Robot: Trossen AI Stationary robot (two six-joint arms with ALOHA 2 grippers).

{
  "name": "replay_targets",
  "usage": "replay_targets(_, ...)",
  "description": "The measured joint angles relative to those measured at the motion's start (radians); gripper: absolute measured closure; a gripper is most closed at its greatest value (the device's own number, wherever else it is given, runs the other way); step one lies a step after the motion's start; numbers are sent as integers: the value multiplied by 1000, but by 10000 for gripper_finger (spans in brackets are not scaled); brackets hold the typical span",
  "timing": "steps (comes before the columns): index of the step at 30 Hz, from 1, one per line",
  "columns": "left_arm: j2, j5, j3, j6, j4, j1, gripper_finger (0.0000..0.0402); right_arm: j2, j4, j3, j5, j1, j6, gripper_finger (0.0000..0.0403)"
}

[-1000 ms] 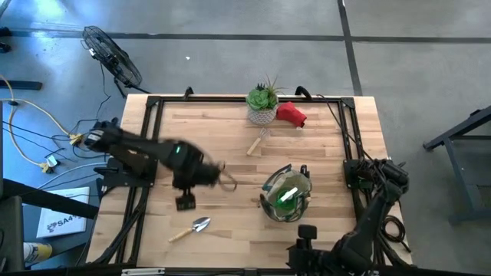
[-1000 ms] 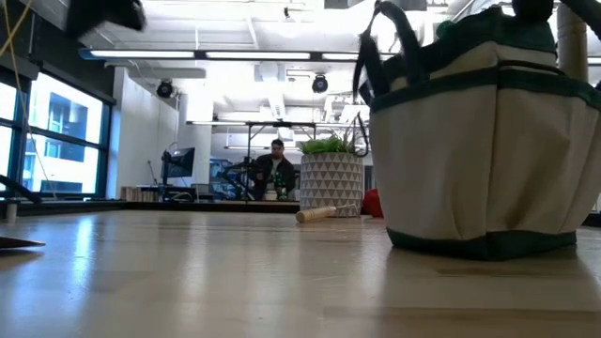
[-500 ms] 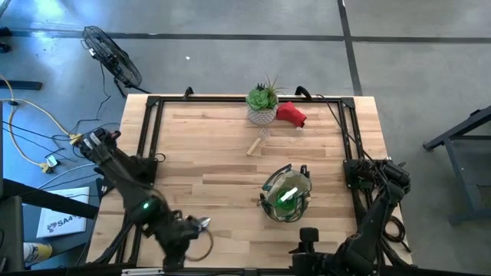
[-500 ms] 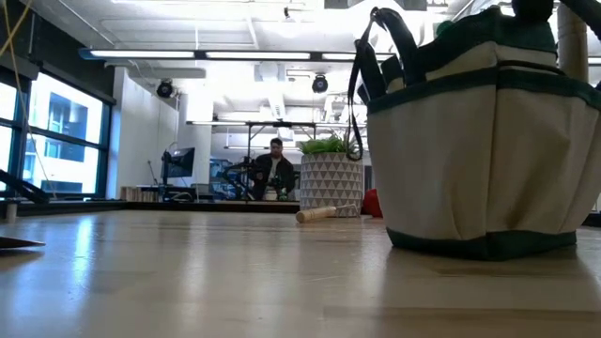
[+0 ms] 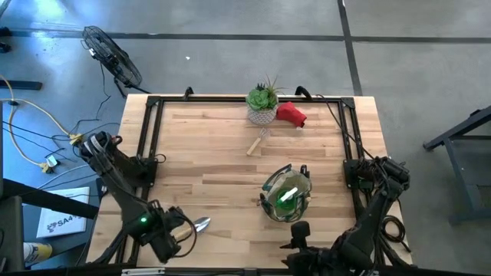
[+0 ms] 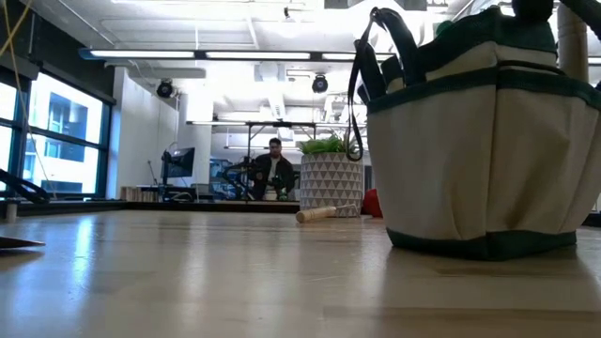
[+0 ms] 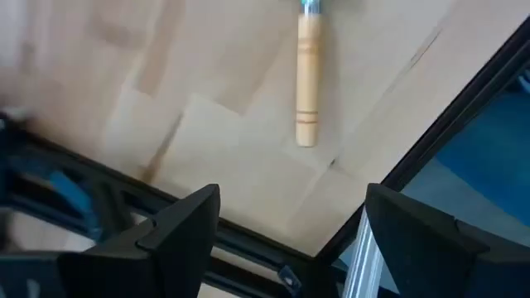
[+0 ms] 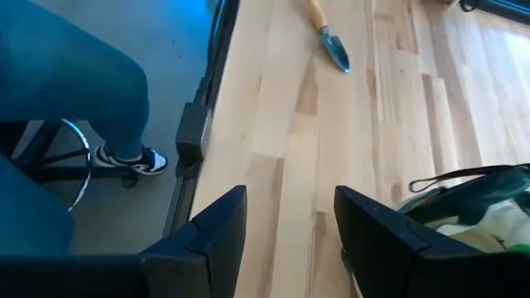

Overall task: Pick & Place Garden tools in Gardening bag
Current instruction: Put the brown trowel into the gardening bag

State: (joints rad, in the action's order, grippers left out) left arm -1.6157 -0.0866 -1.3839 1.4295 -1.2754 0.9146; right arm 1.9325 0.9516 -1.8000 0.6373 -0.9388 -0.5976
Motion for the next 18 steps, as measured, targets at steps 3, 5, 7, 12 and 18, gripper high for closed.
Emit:
replay_targets(3, 0, -64, 103, 1, 135, -17, 105, -8, -1, 0, 0, 7, 0, 227)
replay_targets(5, 1, -61, 158, 1, 248, -20, 105, -9, 0, 0, 0, 6, 0, 227)
replay_targets(7, 7, -20, 189, -24, 314, -20, 105, -9, -1, 0, -10, 5, -4, 227)
replay_targets(12, 8, 97, 220, -88, 368, -18, 105, -10, -34, 0, -46, 5, 4, 227)
replay_targets(18, 8, 115, 221, -89, 367, -18, 105, -15, -106, 0, -95, 0, 0, 227)
